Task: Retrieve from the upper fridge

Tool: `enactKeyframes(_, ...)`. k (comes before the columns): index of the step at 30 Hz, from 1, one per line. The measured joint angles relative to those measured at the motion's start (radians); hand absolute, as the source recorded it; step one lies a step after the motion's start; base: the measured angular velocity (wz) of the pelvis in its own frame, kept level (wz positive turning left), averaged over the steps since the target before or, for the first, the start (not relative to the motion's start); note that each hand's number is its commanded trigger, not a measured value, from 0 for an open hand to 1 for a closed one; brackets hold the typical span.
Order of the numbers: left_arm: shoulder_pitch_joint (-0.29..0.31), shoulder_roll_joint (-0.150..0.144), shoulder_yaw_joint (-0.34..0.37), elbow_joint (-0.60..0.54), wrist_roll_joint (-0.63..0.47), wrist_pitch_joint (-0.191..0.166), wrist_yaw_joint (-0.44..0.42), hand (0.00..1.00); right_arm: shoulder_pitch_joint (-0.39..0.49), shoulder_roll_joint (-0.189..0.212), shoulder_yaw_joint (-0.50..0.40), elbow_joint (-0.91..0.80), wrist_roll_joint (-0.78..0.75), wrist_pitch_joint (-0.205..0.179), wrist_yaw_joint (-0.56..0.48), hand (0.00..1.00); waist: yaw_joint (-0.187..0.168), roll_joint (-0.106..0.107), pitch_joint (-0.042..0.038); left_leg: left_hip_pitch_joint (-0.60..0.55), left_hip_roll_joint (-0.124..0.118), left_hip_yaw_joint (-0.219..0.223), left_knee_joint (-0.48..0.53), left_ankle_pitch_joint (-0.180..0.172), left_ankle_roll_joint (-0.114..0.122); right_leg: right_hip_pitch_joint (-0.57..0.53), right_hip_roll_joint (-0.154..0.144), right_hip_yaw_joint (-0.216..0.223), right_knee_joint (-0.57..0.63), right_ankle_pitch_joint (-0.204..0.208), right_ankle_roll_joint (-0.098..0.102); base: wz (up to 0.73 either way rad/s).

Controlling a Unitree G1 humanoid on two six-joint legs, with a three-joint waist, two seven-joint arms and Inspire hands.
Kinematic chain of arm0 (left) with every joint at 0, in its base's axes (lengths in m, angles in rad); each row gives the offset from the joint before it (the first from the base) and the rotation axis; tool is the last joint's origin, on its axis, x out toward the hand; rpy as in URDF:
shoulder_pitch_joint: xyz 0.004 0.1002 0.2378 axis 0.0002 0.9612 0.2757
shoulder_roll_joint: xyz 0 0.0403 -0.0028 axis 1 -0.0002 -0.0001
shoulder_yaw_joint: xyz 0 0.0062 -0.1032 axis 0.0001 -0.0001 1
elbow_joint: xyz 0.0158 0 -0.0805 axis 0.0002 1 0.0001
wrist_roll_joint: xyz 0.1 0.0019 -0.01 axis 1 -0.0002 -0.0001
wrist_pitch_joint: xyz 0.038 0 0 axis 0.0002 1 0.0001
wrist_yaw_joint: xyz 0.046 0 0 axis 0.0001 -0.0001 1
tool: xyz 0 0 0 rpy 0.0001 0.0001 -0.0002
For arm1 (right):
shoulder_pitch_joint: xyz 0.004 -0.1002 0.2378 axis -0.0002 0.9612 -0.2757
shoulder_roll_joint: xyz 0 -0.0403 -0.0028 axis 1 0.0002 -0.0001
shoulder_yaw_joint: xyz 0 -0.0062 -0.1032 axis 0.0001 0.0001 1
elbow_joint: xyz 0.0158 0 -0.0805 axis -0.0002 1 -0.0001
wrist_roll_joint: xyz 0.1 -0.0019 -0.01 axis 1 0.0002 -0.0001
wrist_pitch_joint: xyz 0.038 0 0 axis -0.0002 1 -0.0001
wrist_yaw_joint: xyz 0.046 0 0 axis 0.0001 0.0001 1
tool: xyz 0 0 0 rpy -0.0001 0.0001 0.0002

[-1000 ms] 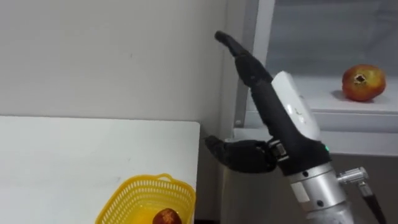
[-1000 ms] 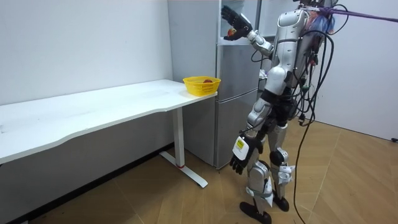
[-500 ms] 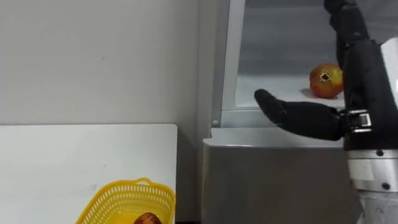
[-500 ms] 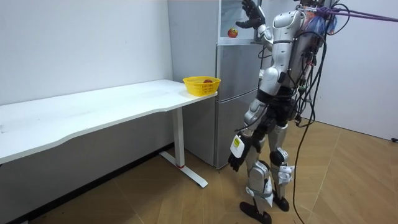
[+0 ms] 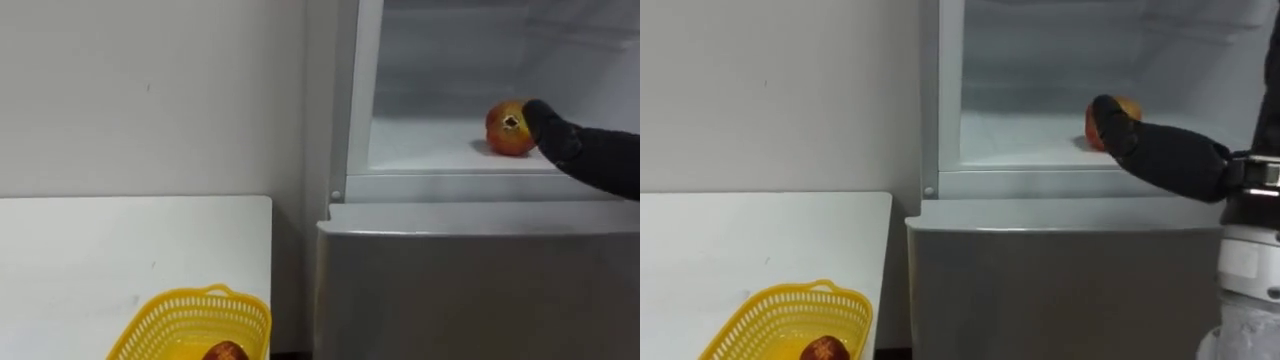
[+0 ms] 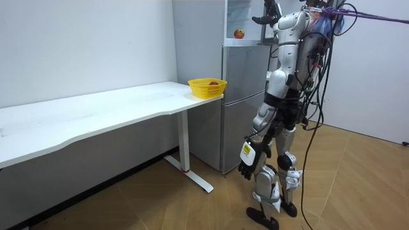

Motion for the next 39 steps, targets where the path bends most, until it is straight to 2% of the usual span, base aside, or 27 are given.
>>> enactKeyframes(3, 0.001, 0.0, 0.0, -0.002, 0.0, 0.0, 0.0, 0.0, 0.0, -0.021, 0.0, 0.043, 0.04, 0.009, 0.011, 0.0, 0.0, -0.015, -0.0011, 0.001, 0.0, 0.0, 0.001, 0.0, 0.0, 0.003, -0.001, -0.002, 0.0, 0.0, 0.0, 0.0)
enactKeyframes(6, 0.0, 0.001, -0.001, -0.005, 0.0, 0.001, -0.003, 0.0, 0.0, -0.024, 0.0, 0.096, 0.061, 0.018, 0.035, 0.0, 0.001, -0.024, 0.0028, -0.002, 0.0, -0.003, 0.003, 0.0, 0.0, 0.003, -0.002, -0.005, 0.001, 0.001, 0.0, 0.0)
enactKeyframes(9, -0.003, 0.002, -0.001, -0.01, 0.0, 0.001, -0.014, 0.0, 0.0, -0.025, 0.0, 0.124, 0.083, 0.035, 0.061, 0.0, 0.003, -0.025, 0.0034, -0.007, 0.0, -0.005, 0.011, -0.003, 0.003, 0.002, -0.003, -0.01, 0.002, 0.002, 0.001, 0.02)
enactKeyframes(13, 0.003, 0.007, -0.001, -0.014, 0.0, 0.002, -0.026, 0.0, -0.002, -0.037, 0.0, 0.174, 0.096, 0.035, 0.072, 0.0, 0.006, -0.026, 0.0027, -0.006, -0.001, -0.003, 0.012, -0.003, 0.003, 0.003, -0.003, -0.005, 0.003, 0.002, 0.001, 0.0)
enactKeyframes(19, 0.009, 0.021, 0.0, -0.018, 0.001, 0.009, -0.033, 0.0, -0.046, -0.094, 0.002, 0.305, 0.141, 0.056, 0.08, 0.0, 0.008, -0.029, 0.0004, -0.012, 0.0, -0.006, 0.015, -0.003, 0.003, 0.001, -0.002, -0.007, 0.003, 0.003, 0.001, 0.02)
enactKeyframes(23, 0.005, 0.038, -0.001, -0.028, 0.001, 0.025, -0.032, 0.0, -0.085, -0.142, 0.022, 0.369, 0.145, 0.09, 0.075, 0.0, 0.009, -0.034, -0.0001, -0.016, 0.0, -0.015, 0.016, -0.002, 0.002, 0.002, -0.002, -0.018, 0.003, 0.003, 0.001, 0.07)
enactKeyframes(27, 0.001, 0.05, 0.0, -0.043, 0.001, 0.039, -0.025, 0.0, -0.132, -0.146, 0.048, 0.423, 0.147, 0.096, 0.072, 0.0, 0.016, -0.043, -0.0008, -0.02, -0.001, -0.02, 0.018, -0.002, 0.002, 0.001, -0.002, -0.025, 0.002, 0.003, 0.001, 0.03)
enactKeyframes(30, -0.002, 0.054, 0.001, -0.051, 0.001, 0.04, -0.019, 0.0, -0.15, -0.146, 0.049, 0.464, 0.146, 0.102, 0.073, 0.0, 0.03, -0.049, -0.0005, -0.021, -0.002, -0.022, 0.018, -0.002, 0.002, 0.001, -0.003, -0.029, 0.002, 0.003, 0.001, 0.01)
enactKeyframes(34, 0.009, 0.054, 0.002, -0.065, 0.0, 0.041, -0.016, 0.0, -0.172, -0.147, 0.049, 0.479, 0.16, 0.117, 0.09, 0.0, 0.031, -0.052, -0.0022, -0.022, -0.003, -0.025, 0.018, -0.002, 0.002, 0.001, -0.004, -0.033, 0.002, 0.002, 0.001, 0.02)
enactKeyframes(39, 0.02, 0.054, 0.001, -0.062, 0.001, 0.043, -0.016, 0.0, -0.223, -0.209, 0.05, 0.525, 0.264, 0.123, 0.099, 0.0, 0.033, -0.052, -0.0024, -0.024, -0.003, -0.028, 0.018, -0.002, 0.002, 0.001, -0.005, -0.057, 0.002, 0.002, 0.001, 0.0)
